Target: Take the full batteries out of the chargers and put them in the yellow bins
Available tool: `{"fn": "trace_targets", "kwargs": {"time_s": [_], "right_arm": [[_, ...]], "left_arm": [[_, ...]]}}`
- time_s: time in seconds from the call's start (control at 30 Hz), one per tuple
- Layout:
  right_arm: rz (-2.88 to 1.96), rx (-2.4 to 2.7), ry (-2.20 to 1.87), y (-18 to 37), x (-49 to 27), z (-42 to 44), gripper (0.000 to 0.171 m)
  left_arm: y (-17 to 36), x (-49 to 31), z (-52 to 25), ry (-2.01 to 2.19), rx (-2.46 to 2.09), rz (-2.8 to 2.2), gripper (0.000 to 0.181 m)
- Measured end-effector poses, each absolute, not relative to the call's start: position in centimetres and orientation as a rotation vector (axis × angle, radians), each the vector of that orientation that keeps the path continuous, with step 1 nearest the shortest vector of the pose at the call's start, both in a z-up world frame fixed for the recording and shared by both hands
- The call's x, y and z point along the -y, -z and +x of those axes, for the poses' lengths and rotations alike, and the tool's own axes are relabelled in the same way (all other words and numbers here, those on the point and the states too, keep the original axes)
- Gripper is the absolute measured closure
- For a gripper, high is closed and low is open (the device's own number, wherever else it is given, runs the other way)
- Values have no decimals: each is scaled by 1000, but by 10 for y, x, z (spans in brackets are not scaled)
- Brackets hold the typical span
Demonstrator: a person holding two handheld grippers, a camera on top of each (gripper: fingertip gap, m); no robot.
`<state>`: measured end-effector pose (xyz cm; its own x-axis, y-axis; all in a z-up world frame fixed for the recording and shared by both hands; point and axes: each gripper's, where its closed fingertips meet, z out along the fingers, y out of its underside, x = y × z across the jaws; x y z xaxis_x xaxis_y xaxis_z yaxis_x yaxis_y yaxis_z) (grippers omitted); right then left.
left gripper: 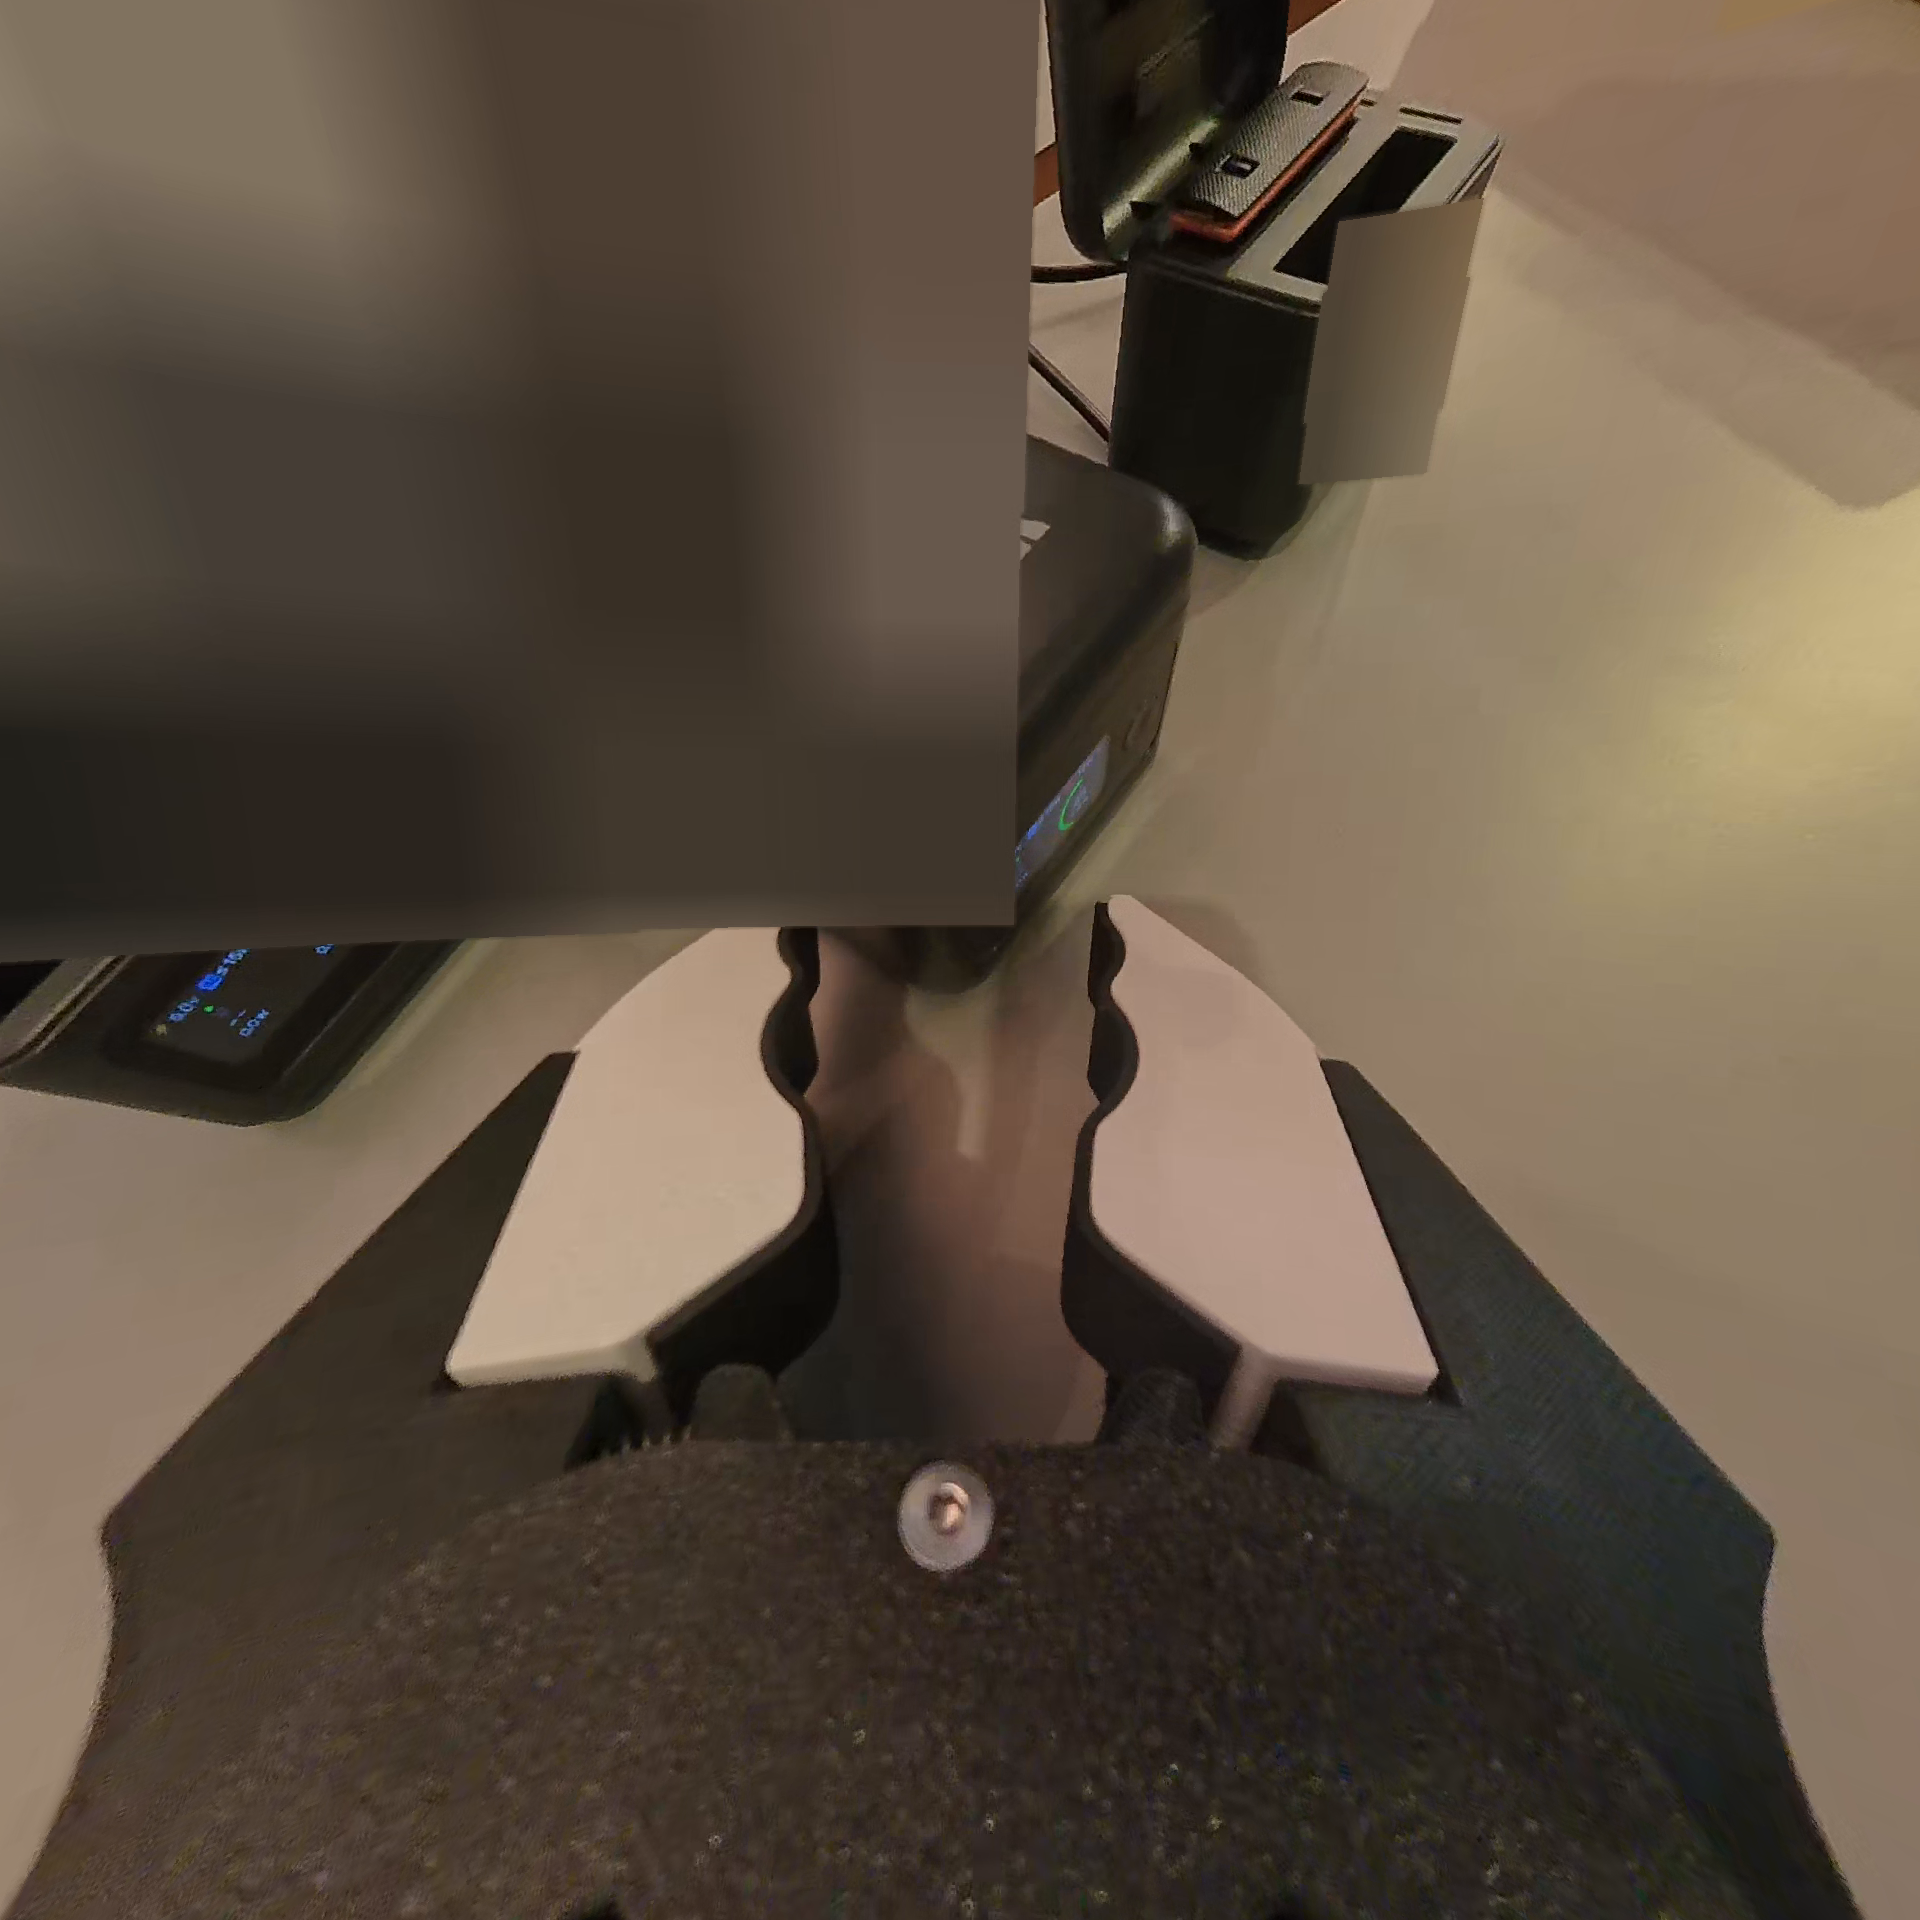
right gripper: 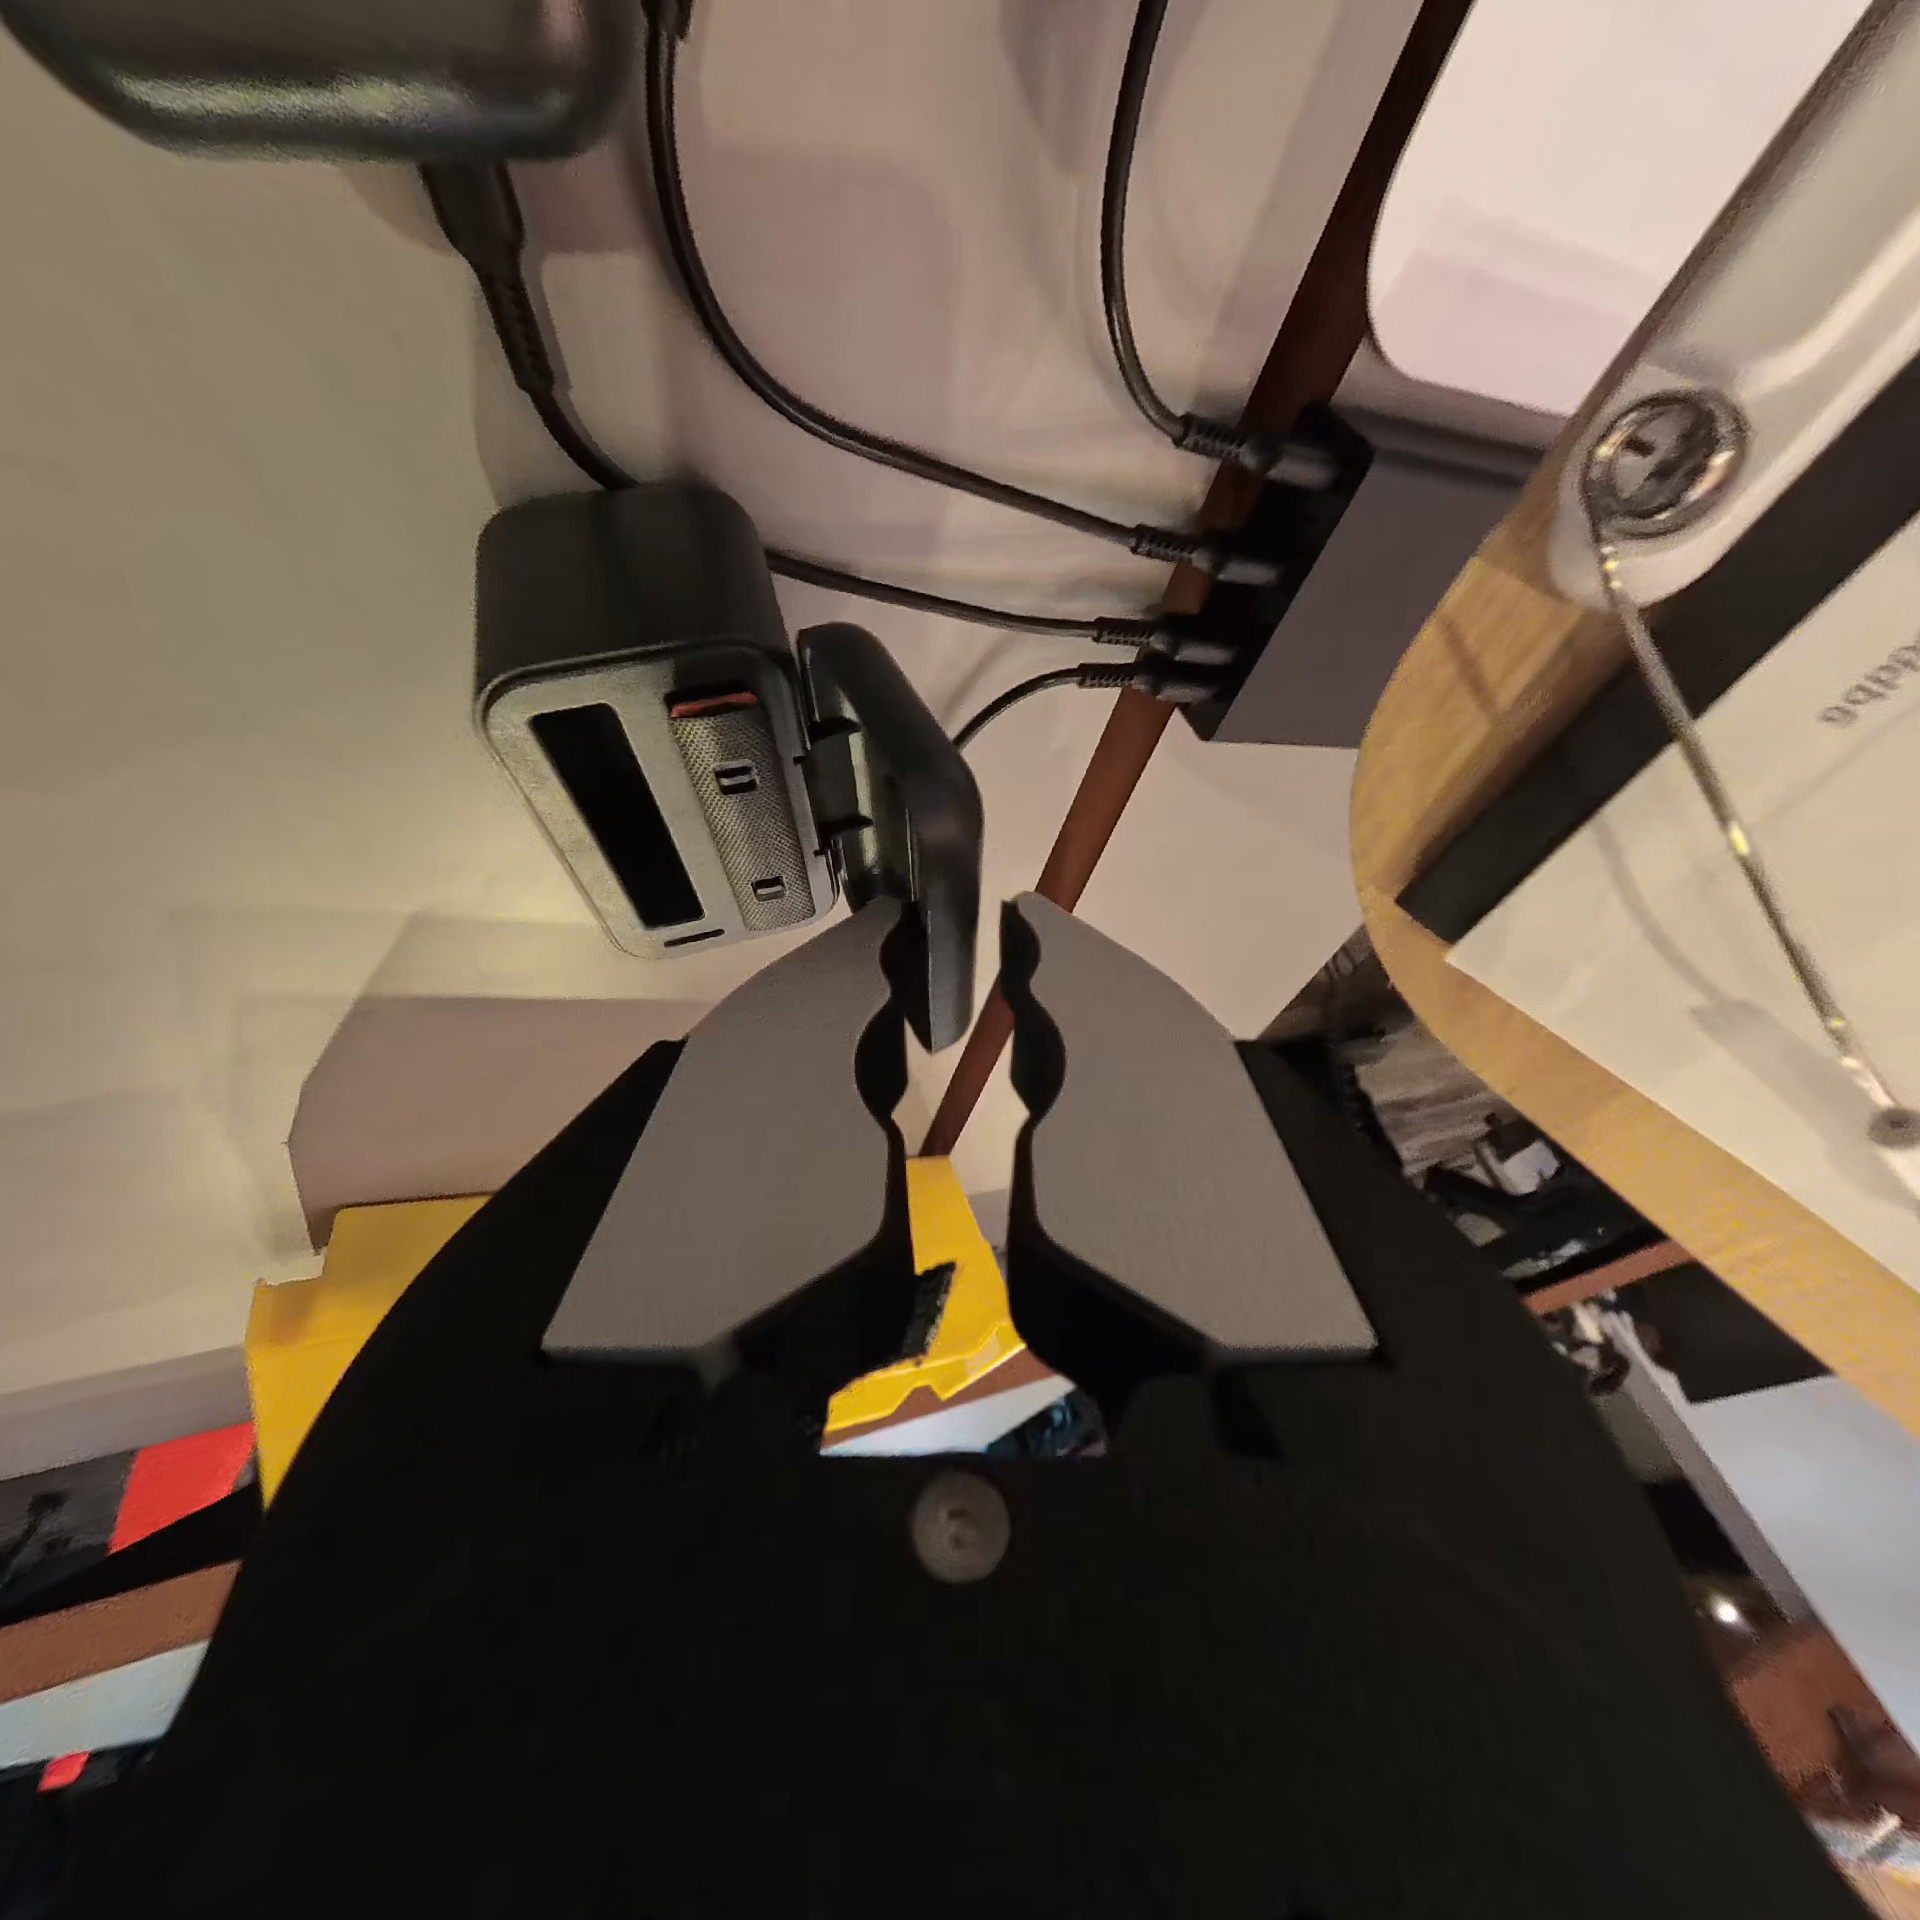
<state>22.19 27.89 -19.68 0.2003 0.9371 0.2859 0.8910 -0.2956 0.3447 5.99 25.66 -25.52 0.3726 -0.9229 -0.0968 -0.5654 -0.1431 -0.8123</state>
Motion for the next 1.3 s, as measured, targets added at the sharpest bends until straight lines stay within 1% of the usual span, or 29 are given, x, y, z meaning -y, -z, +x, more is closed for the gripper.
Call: {"fn": "trace_targets", "kwargs": {"time_s": [0.07,0.13,0.27,0.53,0.63,0.7,0.77,0.83,0.9,0.97,1.0,1.13,1.23,1.3], "right_arm": [[2350,-1881,-657,198,-280,214,155],[2306,-1962,-669,200,-280,209,161],[2131,-2059,-656,202,-269,210,162],[1967,-2027,-731,203,-256,218,162],[2051,-1972,-737,202,-257,215,160],[2217,-1968,-615,196,-257,201,145],[2427,-1957,-396,185,-256,174,129],[2522,-2021,-271,178,-258,145,113],[2516,-2097,-246,184,-258,123,105],[2471,-2161,-299,200,-260,110,102],[2459,-2185,-312,208,-261,105,102],[2466,-2225,-241,221,-259,96,123],[2498,-2216,-222,224,-259,96,122],[2525,-2223,-183,227,-258,94,117]], "left_arm": [[255,-257,60,552,-1300,-1825,131],[255,-257,60,546,-1295,-1827,132],[255,-258,60,554,-1280,-1842,133],[256,-253,67,566,-1307,-1828,131],[256,-251,70,567,-1315,-1826,131],[256,-251,71,570,-1319,-1824,130],[256,-250,72,575,-1320,-1824,130],[256,-250,72,580,-1321,-1822,130],[256,-249,72,587,-1326,-1819,130],[256,-248,72,592,-1330,-1816,130],[256,-248,72,593,-1332,-1816,131],[263,-246,70,563,-1371,-1829,130],[265,-247,68,561,-1373,-1847,130],[266,-248,66,563,-1375,-1858,128]]}}
